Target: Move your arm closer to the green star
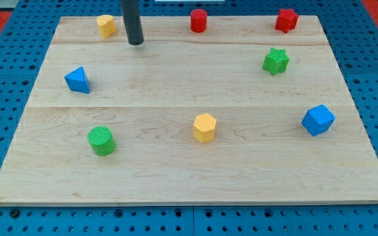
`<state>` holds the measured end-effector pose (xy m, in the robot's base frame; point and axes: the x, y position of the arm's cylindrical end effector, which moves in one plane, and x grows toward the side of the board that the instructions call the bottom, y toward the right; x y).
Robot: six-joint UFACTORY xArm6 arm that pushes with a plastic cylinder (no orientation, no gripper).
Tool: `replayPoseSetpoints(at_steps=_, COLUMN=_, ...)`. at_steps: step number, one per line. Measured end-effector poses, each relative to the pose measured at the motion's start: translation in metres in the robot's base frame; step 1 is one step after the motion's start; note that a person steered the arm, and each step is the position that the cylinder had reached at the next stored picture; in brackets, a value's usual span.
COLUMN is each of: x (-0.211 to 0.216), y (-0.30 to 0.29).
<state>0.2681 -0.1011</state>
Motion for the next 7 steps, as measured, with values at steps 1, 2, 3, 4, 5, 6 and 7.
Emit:
replayPoseSetpoints(at_steps=1, x=0.0, y=0.014)
replayPoseSetpoints(at_steps=2, x=0.0, y=0.016)
replayPoseSetpoints(at_steps=3, x=0.0, y=0.016)
replayPoseSetpoints(at_steps=4, x=0.016, y=0.041)
replayPoseSetpoints(at_steps=5, x=0.055, y=0.067)
replayPoseSetpoints(at_steps=6, x=0.075, y=0.099)
replayPoseSetpoints(at_steps=7, x=0.089, y=0.13)
